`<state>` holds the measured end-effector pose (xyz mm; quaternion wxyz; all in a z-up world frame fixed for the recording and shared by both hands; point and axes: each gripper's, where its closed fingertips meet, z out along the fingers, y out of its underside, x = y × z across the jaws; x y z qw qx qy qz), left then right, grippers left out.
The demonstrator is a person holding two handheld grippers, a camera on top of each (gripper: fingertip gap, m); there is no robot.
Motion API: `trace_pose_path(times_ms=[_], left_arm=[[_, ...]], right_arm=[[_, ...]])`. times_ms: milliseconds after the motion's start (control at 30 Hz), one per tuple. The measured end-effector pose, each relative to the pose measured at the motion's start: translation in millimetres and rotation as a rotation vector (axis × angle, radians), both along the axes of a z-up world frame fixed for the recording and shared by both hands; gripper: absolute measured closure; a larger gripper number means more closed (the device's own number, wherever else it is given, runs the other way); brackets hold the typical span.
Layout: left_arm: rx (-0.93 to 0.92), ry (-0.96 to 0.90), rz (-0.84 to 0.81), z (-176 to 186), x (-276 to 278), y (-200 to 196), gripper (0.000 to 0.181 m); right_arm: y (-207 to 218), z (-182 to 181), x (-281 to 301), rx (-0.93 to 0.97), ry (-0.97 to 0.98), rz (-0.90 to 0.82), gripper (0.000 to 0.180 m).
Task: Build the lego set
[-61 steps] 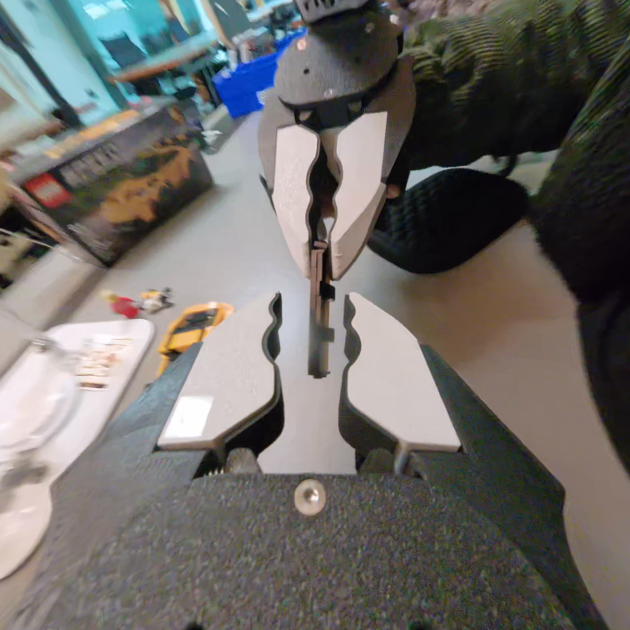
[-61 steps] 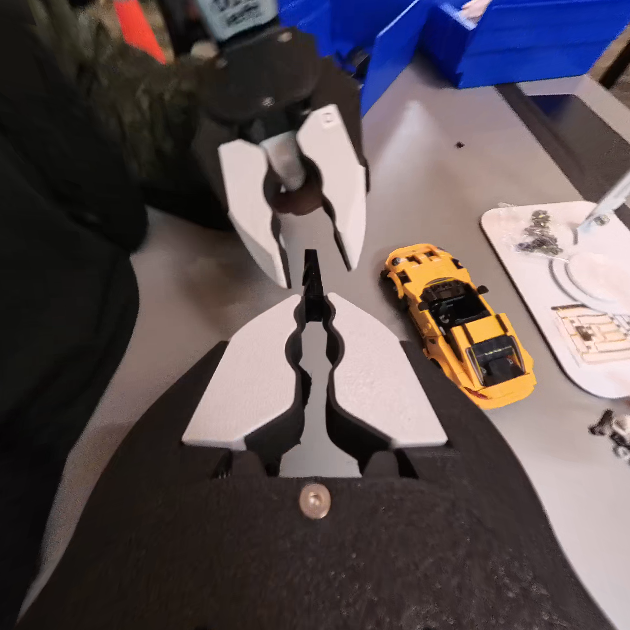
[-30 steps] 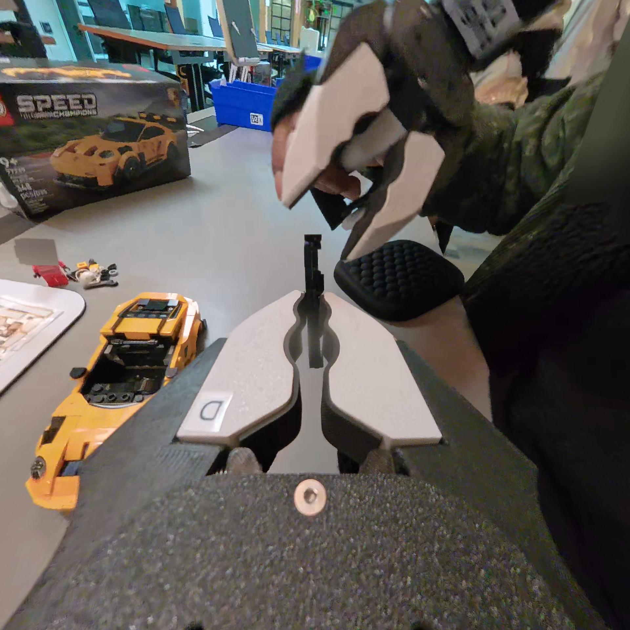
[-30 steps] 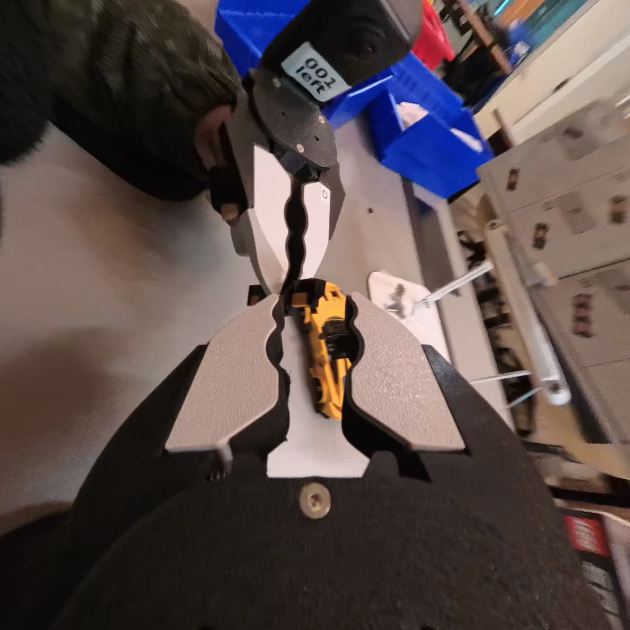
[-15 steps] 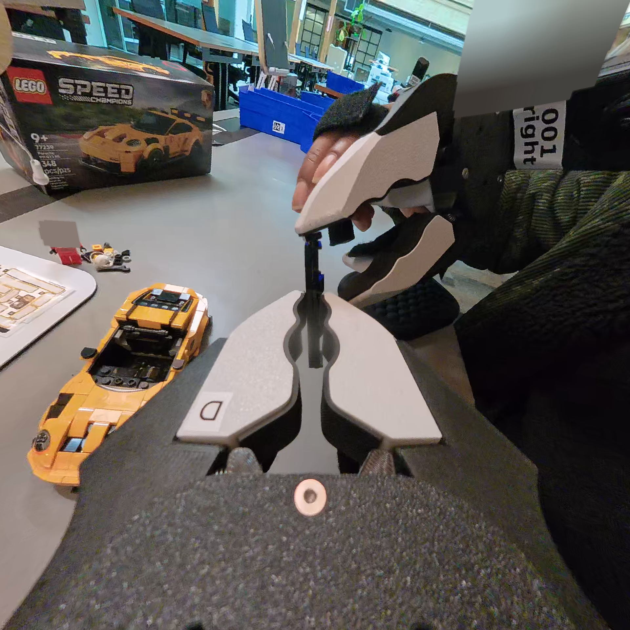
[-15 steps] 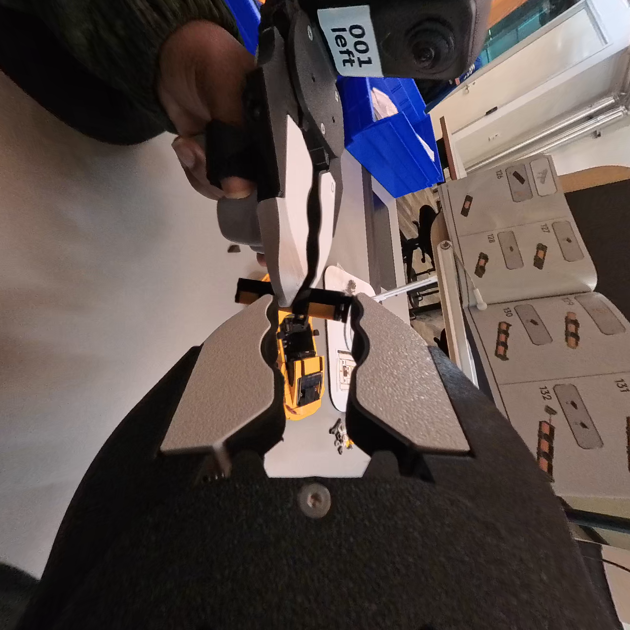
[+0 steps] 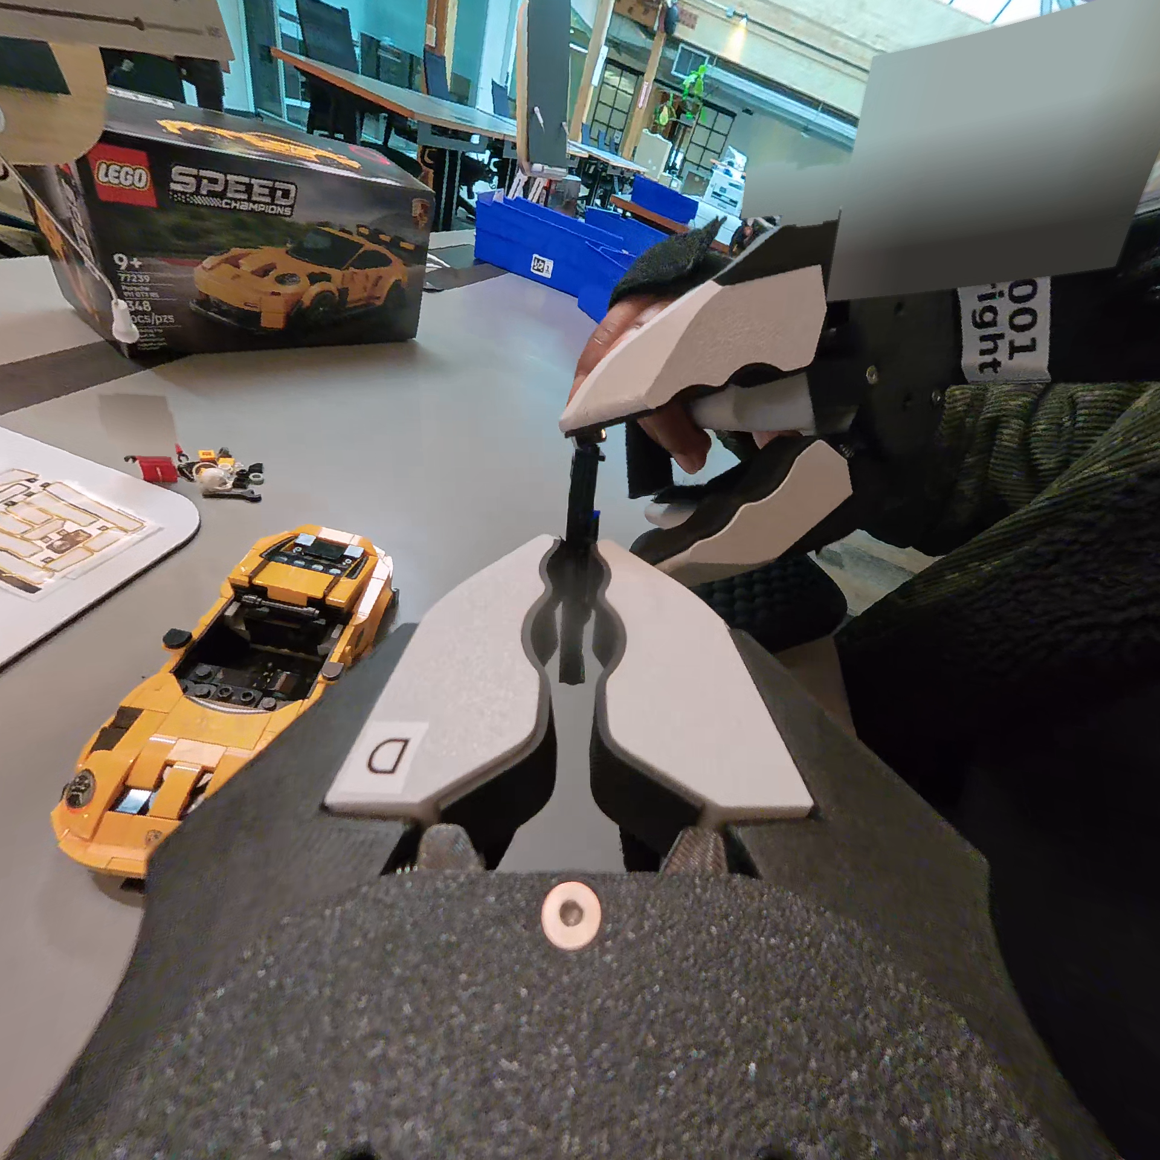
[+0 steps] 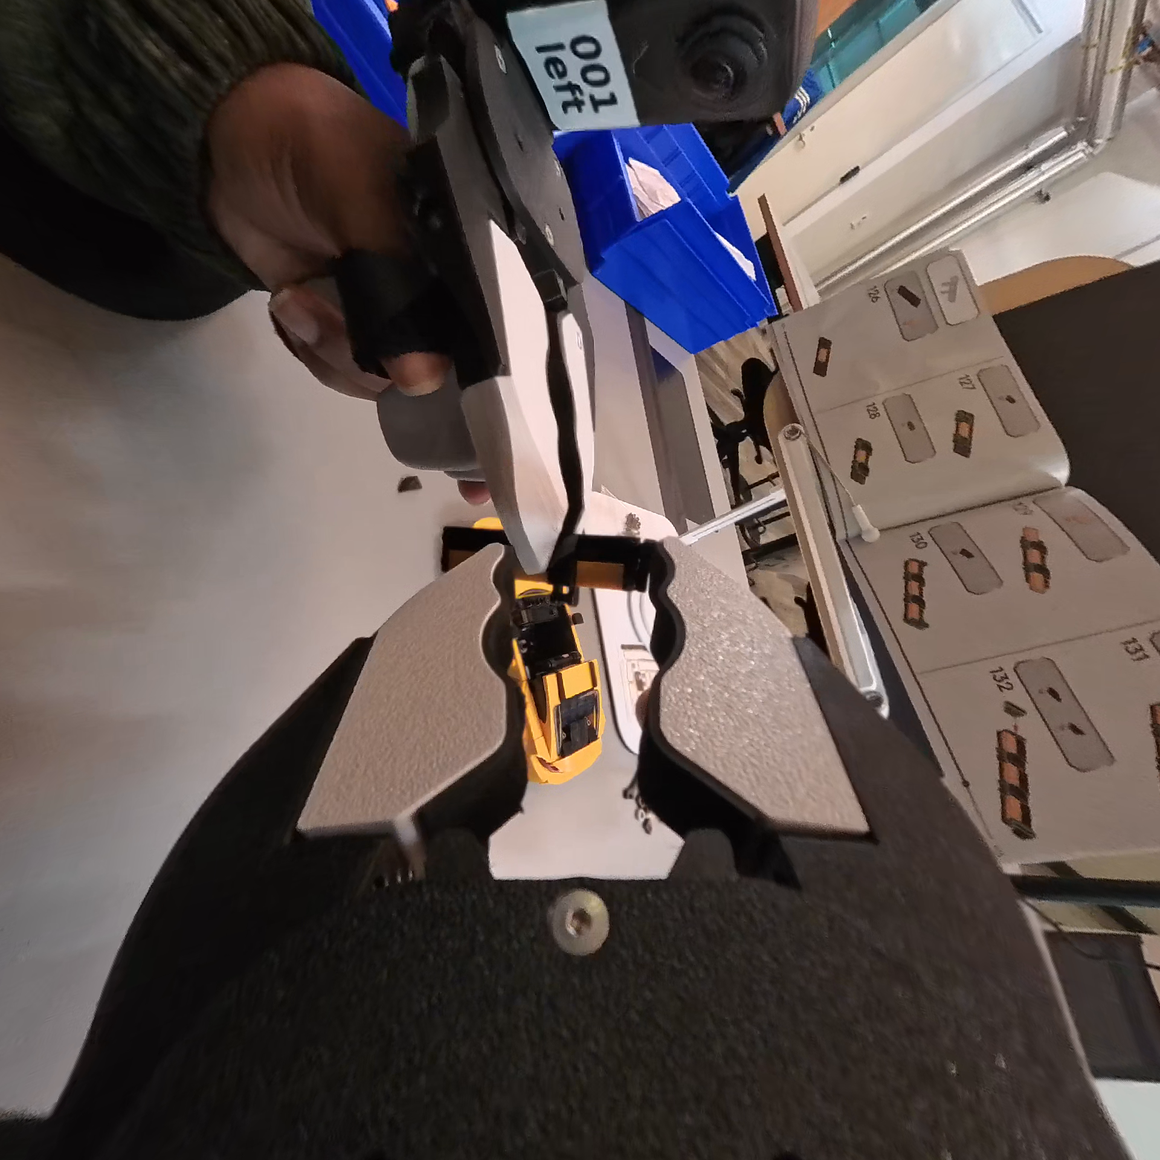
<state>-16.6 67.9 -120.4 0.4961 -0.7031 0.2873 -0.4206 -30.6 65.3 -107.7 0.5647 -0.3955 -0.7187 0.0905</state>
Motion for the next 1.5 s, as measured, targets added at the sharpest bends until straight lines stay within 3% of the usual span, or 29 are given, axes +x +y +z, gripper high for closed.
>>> trace_pose_path(times_ms=[1500], left_arm=[[-0.224, 0.075, -0.061, -42.7, 7.9, -0.7, 0.175]], right_arm=[[2.3, -44.7, 0.3, -0.008, -0.079, -0.138, 0.137]])
